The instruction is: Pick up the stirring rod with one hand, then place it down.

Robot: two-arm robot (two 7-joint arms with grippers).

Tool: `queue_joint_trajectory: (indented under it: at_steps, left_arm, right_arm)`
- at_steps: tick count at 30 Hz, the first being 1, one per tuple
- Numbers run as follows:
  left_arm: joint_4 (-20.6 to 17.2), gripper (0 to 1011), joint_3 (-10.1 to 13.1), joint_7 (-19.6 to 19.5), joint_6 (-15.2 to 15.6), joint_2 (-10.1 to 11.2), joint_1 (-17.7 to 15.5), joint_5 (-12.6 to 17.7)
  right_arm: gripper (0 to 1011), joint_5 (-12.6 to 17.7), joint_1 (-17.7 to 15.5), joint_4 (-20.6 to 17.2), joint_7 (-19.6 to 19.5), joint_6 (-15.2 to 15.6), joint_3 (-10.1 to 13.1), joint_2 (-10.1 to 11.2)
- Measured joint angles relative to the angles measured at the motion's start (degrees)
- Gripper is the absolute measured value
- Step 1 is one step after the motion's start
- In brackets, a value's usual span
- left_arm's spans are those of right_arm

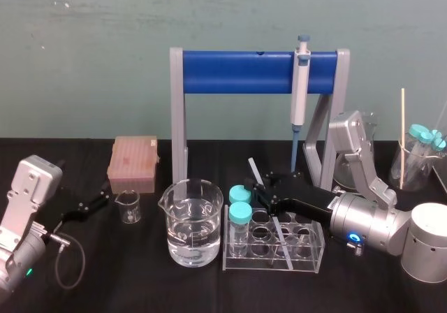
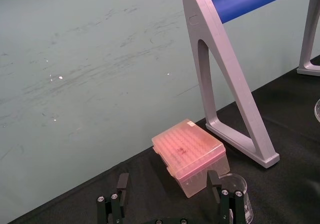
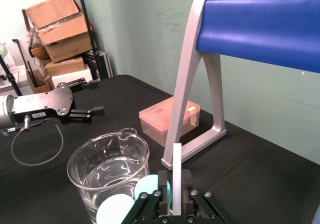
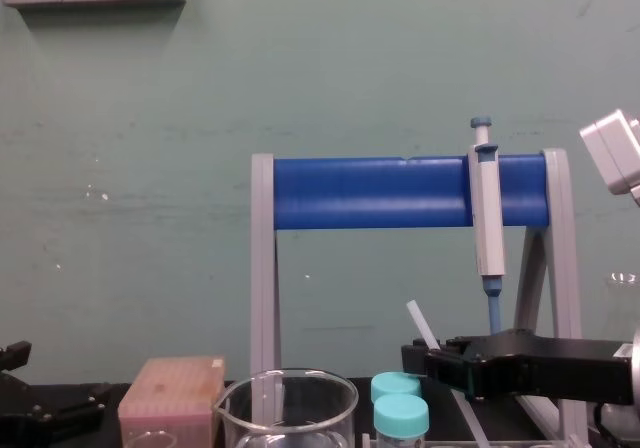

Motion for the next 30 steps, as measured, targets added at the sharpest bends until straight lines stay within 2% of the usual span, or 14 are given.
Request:
queue_joint_trajectory:
  at_steps: [5,10,13,19,22,23,24,30]
  left_arm:
    - [0.0,1000,0.0,0.0,0.0,0.0,0.0,0.0]
    - [0.0,1000,0.0,0.0,0.0,0.0,0.0,0.0]
    - [0.0,1000,0.0,0.0,0.0,0.0,0.0,0.0]
    - [0.0,1000,0.0,0.0,0.0,0.0,0.0,0.0]
    - [0.0,1000,0.0,0.0,0.0,0.0,0.0,0.0]
    - [0.0,1000,0.0,0.0,0.0,0.0,0.0,0.0]
    - [0.0,1000,0.0,0.0,0.0,0.0,0.0,0.0]
    - [0.0,1000,0.0,0.0,0.0,0.0,0.0,0.0]
  right_arm:
    - [75,0.47,-0.22,-0.1,0.07,0.03,0.17,0.0]
    - [71,1.22,-0.94,-0.61,0.05,-0.46,0.76,-0.02]
    - [70,1.74,-1.91,-1.2,-0.17,-2.18,1.58,-0.11]
    - [70,2.22,-4.95,-3.34,-1.4,-8.71,4.2,-0.25]
    - [70,2.6,-7.16,-5.09,-1.65,-13.27,6.12,-0.38]
    - [70,2.6,-7.16,-5.09,-1.65,-13.27,6.12,-0.38]
    - [70,2.77,-8.02,-5.81,-1.52,-15.02,6.81,-0.45]
    - [70,3.35,-10.99,-8.27,0.17,-20.37,8.96,-0.57]
